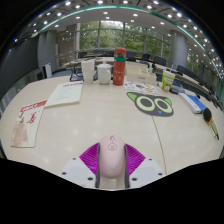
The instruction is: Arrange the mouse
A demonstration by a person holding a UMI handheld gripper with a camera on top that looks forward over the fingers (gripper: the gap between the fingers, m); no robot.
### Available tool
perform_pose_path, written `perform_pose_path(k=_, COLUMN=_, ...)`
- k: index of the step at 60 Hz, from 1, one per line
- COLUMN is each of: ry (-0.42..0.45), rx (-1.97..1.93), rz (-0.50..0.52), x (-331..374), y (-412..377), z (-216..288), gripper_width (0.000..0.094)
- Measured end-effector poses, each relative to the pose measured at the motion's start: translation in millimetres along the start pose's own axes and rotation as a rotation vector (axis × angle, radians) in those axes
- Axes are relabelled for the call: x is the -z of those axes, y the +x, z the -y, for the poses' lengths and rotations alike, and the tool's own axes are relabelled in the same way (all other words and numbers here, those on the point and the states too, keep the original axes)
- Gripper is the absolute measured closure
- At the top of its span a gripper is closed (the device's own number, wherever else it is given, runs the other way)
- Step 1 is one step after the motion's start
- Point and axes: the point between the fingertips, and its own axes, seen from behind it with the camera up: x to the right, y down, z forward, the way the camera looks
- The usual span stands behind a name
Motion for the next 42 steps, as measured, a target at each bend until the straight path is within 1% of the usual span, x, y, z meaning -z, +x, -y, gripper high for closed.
perform_pose_path(k=5, ry=0.043, rx=-0.028, rz=0.019, x=10, y=8, z=31, gripper_width=0.0613)
perform_pose_path(k=12, ry=0.128, rx=-0.043, rz=0.052, x=17, y=31, z=97, gripper_width=0.0613)
perform_pose_path(k=16, ry=0.186, rx=-0.035, rz=0.049, x=11, y=54, z=141, gripper_width=0.0615)
perform_pose_path(k=22, ry=0.241, rx=-0.044, rz=0.051, x=-13, y=91, z=192, gripper_width=0.0614)
perform_pose_path(k=27, ry=0.234, rx=-0.059, rz=0.038, x=-50, y=124, z=207, gripper_width=0.0615)
perform_pose_path(k=30, ry=0.210, rx=-0.061, rz=0.029, x=-77, y=142, z=206, gripper_width=0.0614)
perform_pose_path(k=36, ry=0.155, rx=-0.071, rz=0.019, x=-126, y=168, z=186, gripper_width=0.0615)
perform_pose_path(k=42, ry=0.089, rx=-0.070, rz=0.001, x=-159, y=185, z=163, gripper_width=0.0607)
